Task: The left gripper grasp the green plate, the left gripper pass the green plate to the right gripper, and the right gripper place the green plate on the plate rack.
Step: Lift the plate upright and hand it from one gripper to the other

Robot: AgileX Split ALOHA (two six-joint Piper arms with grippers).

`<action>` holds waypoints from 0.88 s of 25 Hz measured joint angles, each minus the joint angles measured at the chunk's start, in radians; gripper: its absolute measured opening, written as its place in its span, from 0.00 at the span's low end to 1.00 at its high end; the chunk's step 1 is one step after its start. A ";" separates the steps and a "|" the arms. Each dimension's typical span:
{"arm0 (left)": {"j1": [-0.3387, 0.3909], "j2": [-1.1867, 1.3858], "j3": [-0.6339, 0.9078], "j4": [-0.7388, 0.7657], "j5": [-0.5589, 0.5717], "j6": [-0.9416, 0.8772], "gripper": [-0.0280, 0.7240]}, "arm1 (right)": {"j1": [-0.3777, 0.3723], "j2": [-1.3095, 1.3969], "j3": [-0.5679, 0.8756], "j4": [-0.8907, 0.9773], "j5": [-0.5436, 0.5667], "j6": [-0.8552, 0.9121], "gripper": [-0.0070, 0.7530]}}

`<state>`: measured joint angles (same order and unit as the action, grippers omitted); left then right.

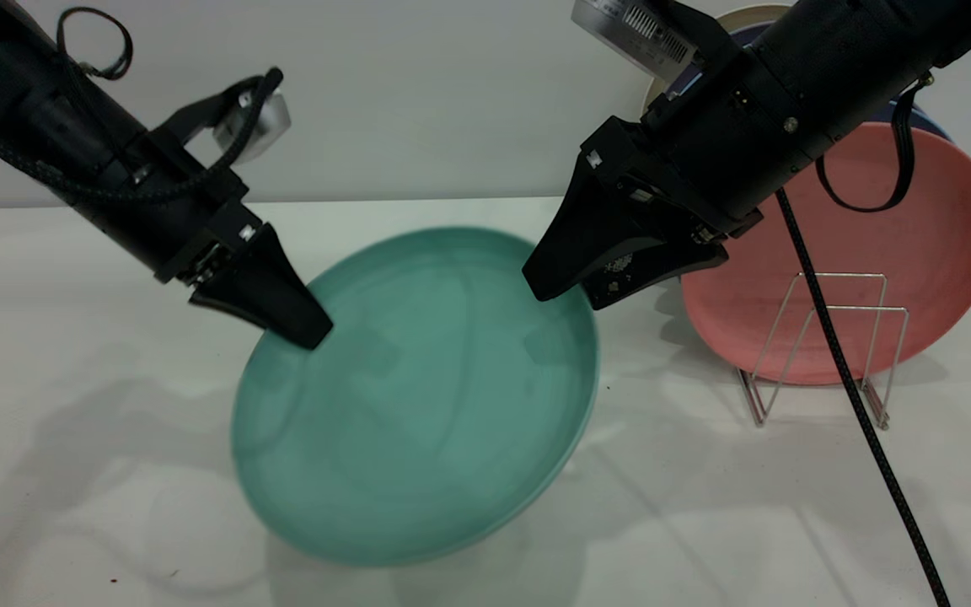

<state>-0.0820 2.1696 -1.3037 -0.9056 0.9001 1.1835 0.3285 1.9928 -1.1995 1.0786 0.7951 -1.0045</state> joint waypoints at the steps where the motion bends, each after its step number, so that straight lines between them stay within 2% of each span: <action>1: 0.000 -0.004 0.000 -0.022 0.008 0.021 0.07 | 0.000 0.000 0.000 0.001 0.000 0.000 0.71; 4: -0.003 -0.009 0.000 -0.056 0.020 0.051 0.07 | 0.000 0.000 0.000 0.013 0.000 0.000 0.70; 7: -0.003 -0.009 0.000 -0.066 0.023 0.057 0.07 | 0.000 0.000 0.000 0.028 0.000 0.000 0.62; 9: -0.003 -0.009 0.000 -0.097 0.025 0.066 0.07 | 0.000 0.000 0.000 0.031 0.002 0.000 0.52; 13: -0.002 -0.009 0.000 -0.125 0.050 0.096 0.07 | 0.000 0.001 0.000 0.029 0.004 0.013 0.19; 14: -0.002 -0.009 0.000 -0.126 0.055 0.098 0.07 | -0.002 0.003 0.000 0.024 -0.006 0.019 0.14; 16: -0.002 -0.010 0.000 -0.126 0.055 0.100 0.08 | -0.004 0.009 0.000 0.022 -0.008 0.019 0.14; 19: -0.002 -0.010 0.000 -0.131 0.072 0.099 0.15 | -0.004 0.009 0.000 0.022 -0.011 0.018 0.14; 22: -0.003 -0.010 0.000 -0.152 0.082 0.078 0.38 | 0.000 0.009 0.000 0.027 0.008 0.012 0.13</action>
<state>-0.0848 2.1599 -1.3037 -1.0579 0.9818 1.2619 0.3284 2.0016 -1.1995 1.1052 0.8034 -0.9922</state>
